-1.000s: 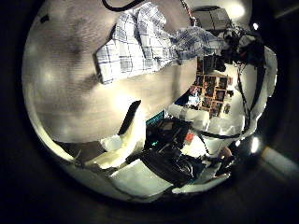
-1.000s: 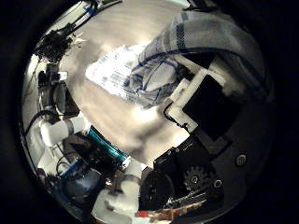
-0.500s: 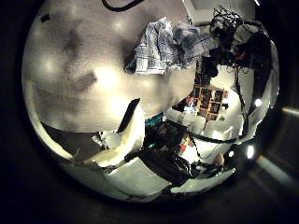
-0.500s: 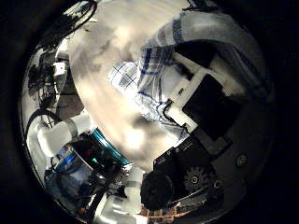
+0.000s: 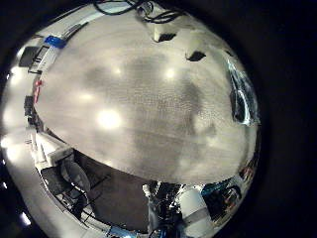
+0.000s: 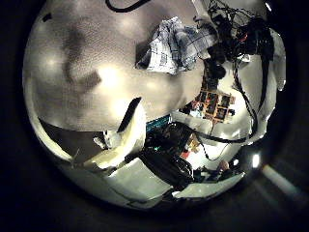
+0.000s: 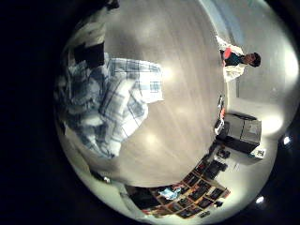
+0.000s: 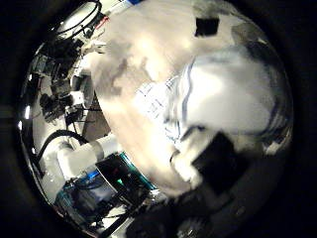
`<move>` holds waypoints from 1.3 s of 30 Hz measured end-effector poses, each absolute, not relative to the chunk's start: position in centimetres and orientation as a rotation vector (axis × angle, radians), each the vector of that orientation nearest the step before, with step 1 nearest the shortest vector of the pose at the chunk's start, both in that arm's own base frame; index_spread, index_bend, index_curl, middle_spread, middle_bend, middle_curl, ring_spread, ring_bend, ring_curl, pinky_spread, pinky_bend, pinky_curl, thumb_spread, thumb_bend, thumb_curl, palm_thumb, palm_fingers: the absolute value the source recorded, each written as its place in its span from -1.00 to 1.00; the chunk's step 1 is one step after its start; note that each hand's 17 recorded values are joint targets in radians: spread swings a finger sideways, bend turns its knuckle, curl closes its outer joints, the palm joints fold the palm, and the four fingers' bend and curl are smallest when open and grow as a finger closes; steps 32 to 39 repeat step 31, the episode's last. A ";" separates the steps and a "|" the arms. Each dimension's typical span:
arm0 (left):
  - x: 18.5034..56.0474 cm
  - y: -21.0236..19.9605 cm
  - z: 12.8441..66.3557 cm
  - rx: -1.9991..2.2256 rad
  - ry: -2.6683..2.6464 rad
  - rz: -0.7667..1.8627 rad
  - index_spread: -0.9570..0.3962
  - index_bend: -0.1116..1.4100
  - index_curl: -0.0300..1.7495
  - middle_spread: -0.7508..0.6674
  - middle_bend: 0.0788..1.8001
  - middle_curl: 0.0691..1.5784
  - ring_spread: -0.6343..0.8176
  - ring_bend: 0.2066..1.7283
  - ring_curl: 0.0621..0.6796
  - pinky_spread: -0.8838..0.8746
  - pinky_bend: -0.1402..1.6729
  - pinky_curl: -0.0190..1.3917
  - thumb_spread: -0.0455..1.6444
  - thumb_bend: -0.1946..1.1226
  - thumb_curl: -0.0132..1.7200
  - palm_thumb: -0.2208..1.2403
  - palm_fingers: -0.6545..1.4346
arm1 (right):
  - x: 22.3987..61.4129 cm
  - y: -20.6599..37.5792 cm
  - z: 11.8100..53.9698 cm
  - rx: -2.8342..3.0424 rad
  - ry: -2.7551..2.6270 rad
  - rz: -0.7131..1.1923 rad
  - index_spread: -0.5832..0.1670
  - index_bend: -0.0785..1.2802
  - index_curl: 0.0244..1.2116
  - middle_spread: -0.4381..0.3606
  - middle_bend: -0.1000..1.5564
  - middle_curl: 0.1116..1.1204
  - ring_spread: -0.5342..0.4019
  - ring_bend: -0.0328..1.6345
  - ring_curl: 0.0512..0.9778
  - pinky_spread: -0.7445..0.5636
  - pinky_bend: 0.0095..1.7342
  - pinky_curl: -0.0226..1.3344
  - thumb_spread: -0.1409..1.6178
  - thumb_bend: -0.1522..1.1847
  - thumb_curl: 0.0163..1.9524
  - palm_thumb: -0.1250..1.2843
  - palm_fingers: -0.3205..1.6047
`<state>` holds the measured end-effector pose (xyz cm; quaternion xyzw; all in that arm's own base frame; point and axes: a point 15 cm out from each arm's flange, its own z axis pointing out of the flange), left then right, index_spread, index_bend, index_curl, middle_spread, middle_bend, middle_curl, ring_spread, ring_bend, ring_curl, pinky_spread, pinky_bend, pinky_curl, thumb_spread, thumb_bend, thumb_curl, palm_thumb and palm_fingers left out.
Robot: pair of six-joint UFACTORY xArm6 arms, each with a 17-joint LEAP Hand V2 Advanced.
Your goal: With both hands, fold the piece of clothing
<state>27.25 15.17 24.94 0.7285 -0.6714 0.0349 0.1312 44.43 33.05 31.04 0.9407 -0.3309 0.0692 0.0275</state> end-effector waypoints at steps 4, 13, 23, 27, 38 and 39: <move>27.3 14.7 25.4 2.110 -1.964 0.101 0.44 -0.60 -0.49 0.34 -0.89 -0.70 0.35 -0.47 -0.53 0.42 -0.52 -0.49 0.41 -0.73 -0.64 -0.19 -0.20 | 45.0 31.2 31.8 2.903 -1.048 0.214 -0.70 -0.72 -0.18 -0.20 -0.49 -0.08 -0.01 0.20 -0.12 0.18 0.34 -0.09 0.43 -0.84 -0.42 0.10 -0.84; 27.0 13.5 26.0 2.098 -1.976 0.091 0.44 -0.60 -0.48 0.35 -0.89 -0.70 0.35 -0.48 -0.53 0.42 -0.53 -0.49 0.41 -0.73 -0.64 -0.18 -0.19 | 46.0 29.0 38.0 3.028 -1.199 0.224 -0.74 -0.72 -0.50 0.02 -0.64 -0.33 0.43 0.00 -0.36 0.64 0.20 -0.24 0.44 -0.81 -0.49 -0.05 -0.76; 28.9 9.8 30.4 2.113 -2.033 0.066 0.44 -0.59 -0.47 0.34 -0.89 -0.71 0.35 -0.49 -0.53 0.42 -0.54 -0.49 0.41 -0.73 -0.64 -0.18 -0.19 | 43.6 17.3 45.8 2.893 -1.451 0.237 -0.64 -0.66 -0.58 0.00 -0.59 -0.41 0.44 -0.05 -0.46 0.76 0.08 -0.36 0.45 -0.80 -0.51 0.02 -0.66; 29.4 7.4 32.0 2.110 -2.049 0.025 0.44 -0.60 -0.47 0.34 -0.89 -0.71 0.36 -0.48 -0.53 0.42 -0.54 -0.49 0.41 -0.73 -0.64 -0.18 -0.18 | 42.4 12.9 47.0 2.825 -1.521 0.217 -0.60 -0.65 -0.58 -0.02 -0.56 -0.43 0.43 -0.06 -0.49 0.77 0.04 -0.40 0.45 -0.80 -0.51 0.03 -0.63; 29.8 5.2 33.1 2.110 -2.064 0.003 0.45 -0.60 -0.47 0.33 -0.89 -0.71 0.36 -0.49 -0.53 0.42 -0.54 -0.49 0.41 -0.73 -0.64 -0.18 -0.18 | 40.9 10.2 47.1 2.770 -1.553 0.171 -0.58 -0.65 -0.58 -0.03 -0.56 -0.45 0.40 -0.08 -0.52 0.78 0.00 -0.44 0.46 -0.80 -0.52 0.02 -0.62; 29.8 5.2 33.1 2.110 -2.064 0.003 0.45 -0.60 -0.47 0.33 -0.89 -0.71 0.36 -0.49 -0.53 0.42 -0.54 -0.49 0.41 -0.73 -0.64 -0.18 -0.18 | 40.9 10.2 47.1 2.770 -1.553 0.171 -0.58 -0.65 -0.58 -0.03 -0.56 -0.45 0.40 -0.08 -0.52 0.78 0.00 -0.44 0.46 -0.80 -0.52 0.02 -0.62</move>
